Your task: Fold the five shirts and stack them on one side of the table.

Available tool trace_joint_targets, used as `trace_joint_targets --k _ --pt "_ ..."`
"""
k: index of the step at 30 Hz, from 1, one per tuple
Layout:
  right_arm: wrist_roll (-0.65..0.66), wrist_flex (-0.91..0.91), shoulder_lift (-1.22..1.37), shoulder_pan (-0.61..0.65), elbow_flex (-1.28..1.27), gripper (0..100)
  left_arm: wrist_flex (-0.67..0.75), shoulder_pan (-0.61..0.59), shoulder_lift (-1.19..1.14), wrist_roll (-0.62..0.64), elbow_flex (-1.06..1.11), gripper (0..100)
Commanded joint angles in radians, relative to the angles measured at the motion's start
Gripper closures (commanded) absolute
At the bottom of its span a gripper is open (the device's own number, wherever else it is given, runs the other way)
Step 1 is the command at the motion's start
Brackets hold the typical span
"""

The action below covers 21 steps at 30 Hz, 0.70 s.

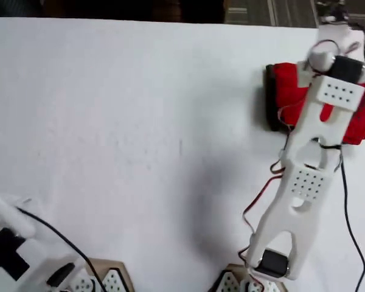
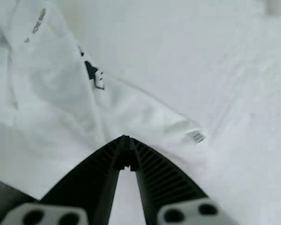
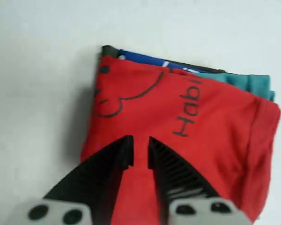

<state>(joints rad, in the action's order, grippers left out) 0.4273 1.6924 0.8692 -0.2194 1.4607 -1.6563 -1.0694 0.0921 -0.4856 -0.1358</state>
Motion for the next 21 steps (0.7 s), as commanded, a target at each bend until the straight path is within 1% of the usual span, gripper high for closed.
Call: trace_joint_targets --k 1,3,6,7,10,13,16,19,21 --pt "-0.003 0.077 -0.111 0.073 0.009 82.1 -0.002 -0.144 0.009 -0.103 -0.012 94" --pt "-0.003 0.077 -0.13 0.094 0.009 81.3 0.0 -0.212 -0.018 -0.166 -0.013 88" --pt "-0.026 0.081 -0.199 0.116 0.008 84.6 0.048 -0.308 -0.075 -0.242 -0.013 78" --pt "-0.054 0.081 -0.229 0.12 0.006 85.7 0.083 -0.342 -0.097 -0.255 -0.013 77" --pt "-0.1 0.081 -0.361 0.14 -0.071 86.8 0.203 -0.428 -0.163 -0.273 -0.013 77" --pt "-0.104 0.081 -0.558 0.177 -0.302 86.8 0.311 -0.489 -0.222 -0.273 -0.013 77" --pt "-0.103 0.079 -0.773 0.252 -0.591 86.8 0.399 -0.54 -0.27 -0.273 -0.013 77" --pt "-0.104 0.077 -0.977 0.331 -0.829 86.8 0.46 -0.569 -0.322 -0.275 -0.013 77" --pt "-0.104 0.077 -1.099 0.367 -0.937 86.8 0.506 -0.571 -0.368 -0.285 -0.013 77"
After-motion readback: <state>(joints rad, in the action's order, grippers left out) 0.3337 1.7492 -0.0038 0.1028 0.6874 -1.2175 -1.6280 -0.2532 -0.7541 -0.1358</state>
